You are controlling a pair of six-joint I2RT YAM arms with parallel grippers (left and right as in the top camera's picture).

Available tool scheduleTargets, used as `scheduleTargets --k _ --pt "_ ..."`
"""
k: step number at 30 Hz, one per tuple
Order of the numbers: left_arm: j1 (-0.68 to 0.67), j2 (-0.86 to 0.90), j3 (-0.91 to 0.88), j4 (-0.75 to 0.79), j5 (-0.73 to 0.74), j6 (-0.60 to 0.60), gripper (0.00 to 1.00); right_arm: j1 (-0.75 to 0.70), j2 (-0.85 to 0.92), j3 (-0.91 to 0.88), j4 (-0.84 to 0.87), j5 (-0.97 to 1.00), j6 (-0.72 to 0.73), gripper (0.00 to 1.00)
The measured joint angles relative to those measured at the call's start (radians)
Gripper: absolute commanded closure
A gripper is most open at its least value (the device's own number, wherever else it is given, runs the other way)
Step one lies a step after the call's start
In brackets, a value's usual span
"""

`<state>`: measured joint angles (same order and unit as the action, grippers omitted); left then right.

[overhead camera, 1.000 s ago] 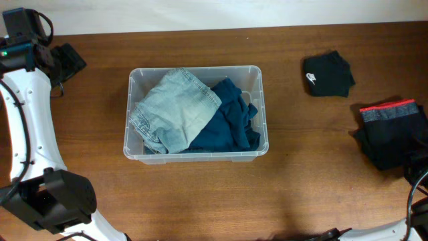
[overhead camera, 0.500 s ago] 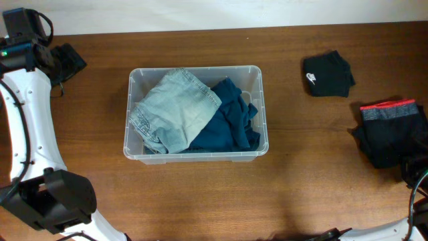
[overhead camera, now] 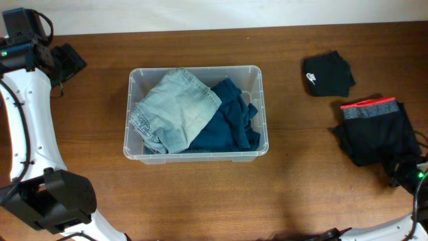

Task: Pack container
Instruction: 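Lower the right gripper onto the black shorts and grasp them, then lift the black shorts and carry them left into the box, right gripper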

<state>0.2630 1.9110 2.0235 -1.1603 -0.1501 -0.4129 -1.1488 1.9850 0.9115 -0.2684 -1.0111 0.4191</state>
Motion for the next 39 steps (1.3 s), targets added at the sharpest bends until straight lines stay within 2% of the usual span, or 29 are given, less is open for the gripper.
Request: scheduleTargets --k 4,16,20,24,29,39 --pt "0.0 0.0 0.0 0.0 0.0 0.0 0.0 0.006 -0.082 0.013 -0.061 -0.014 0.019 0.96" --pt "0.0 0.0 0.0 0.0 0.0 0.0 0.01 0.014 -0.592 0.179 -0.061 -0.209 0.182 0.96" --pt "0.0 0.0 0.0 0.0 0.0 0.0 0.01 0.07 -0.709 0.225 -0.06 -0.239 0.234 0.96" --pt "0.0 0.0 0.0 0.0 0.0 0.0 0.01 0.21 -0.78 0.246 -0.031 -0.258 0.282 0.96" --pt "0.0 0.0 0.0 0.0 0.0 0.0 0.01 0.466 -0.787 0.249 0.066 -0.269 0.346 0.96" --pt "0.0 0.0 0.0 0.0 0.0 0.0 0.01 1.039 -0.679 0.25 0.43 -0.255 0.449 0.96"
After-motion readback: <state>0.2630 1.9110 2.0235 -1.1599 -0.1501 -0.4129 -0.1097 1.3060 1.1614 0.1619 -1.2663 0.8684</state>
